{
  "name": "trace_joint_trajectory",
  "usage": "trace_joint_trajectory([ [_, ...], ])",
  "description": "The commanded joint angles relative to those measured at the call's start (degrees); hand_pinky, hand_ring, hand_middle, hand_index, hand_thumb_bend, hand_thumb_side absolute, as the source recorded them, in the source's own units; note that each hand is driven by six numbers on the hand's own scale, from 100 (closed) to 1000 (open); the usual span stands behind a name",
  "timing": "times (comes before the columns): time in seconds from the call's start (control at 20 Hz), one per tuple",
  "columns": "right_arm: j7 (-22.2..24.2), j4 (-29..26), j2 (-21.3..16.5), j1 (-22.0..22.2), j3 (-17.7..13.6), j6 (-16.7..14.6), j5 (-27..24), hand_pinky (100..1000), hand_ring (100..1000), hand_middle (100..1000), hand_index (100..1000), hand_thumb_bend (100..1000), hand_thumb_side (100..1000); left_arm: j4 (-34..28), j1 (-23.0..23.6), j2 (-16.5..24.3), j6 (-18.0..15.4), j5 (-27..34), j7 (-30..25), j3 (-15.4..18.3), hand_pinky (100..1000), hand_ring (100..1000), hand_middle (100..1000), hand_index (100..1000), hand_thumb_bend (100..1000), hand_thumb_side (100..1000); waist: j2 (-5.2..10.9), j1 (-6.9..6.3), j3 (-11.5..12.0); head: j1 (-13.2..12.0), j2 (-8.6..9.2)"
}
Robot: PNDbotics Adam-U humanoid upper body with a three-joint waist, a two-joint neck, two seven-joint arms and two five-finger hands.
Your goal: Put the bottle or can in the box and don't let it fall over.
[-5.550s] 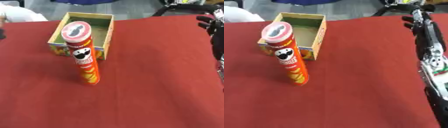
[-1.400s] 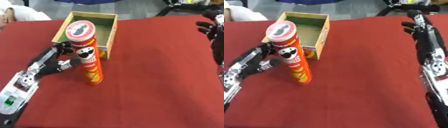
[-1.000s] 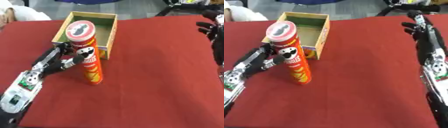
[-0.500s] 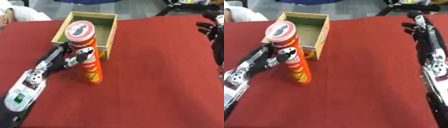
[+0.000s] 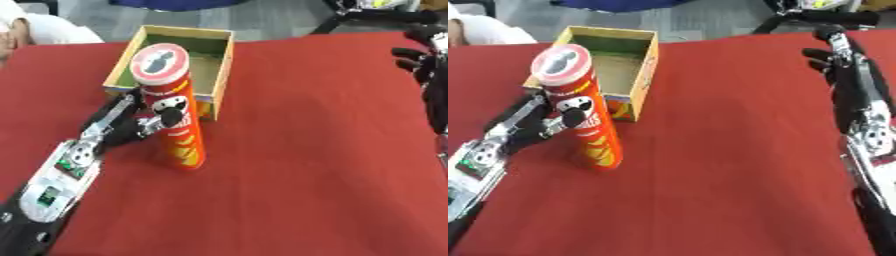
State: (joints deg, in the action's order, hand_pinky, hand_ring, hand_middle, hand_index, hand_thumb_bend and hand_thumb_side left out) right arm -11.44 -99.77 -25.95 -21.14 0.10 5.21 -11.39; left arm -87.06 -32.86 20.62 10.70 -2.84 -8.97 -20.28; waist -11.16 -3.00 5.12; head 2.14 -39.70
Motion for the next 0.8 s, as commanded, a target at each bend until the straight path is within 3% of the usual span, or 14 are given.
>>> trace_joint_trajectory([
  [0.05,0.23,-0.51,-0.67,-0.47,-0.07,-0.09,-0.41,894,828,892,886,100,914,-0.16,-1.2,-0.04,-0.21,-0.1,-0.03,0.07,1000,858,798,883,854,714,1.05,0.12,-0.07,-0.14,0.52],
  [0.5,0.38,-0.36,-0.52,-0.42,-0.06,0.08,-0.29,894,827,891,882,100,915,0.34,-1.34,-1.41,-0.6,1.54,0.15,-0.2,999,836,740,846,817,668,0.99,0.09,-0.19,-0.07,0.66],
  [0.8,0.47,-0.22,-0.38,-0.32,-0.06,0.22,-0.2,895,825,889,880,100,915,0.13,-1.42,-1.91,-1.43,2.06,0.27,-0.42,993,818,685,809,712,580,0.98,0.11,-0.19,-0.13,0.69],
])
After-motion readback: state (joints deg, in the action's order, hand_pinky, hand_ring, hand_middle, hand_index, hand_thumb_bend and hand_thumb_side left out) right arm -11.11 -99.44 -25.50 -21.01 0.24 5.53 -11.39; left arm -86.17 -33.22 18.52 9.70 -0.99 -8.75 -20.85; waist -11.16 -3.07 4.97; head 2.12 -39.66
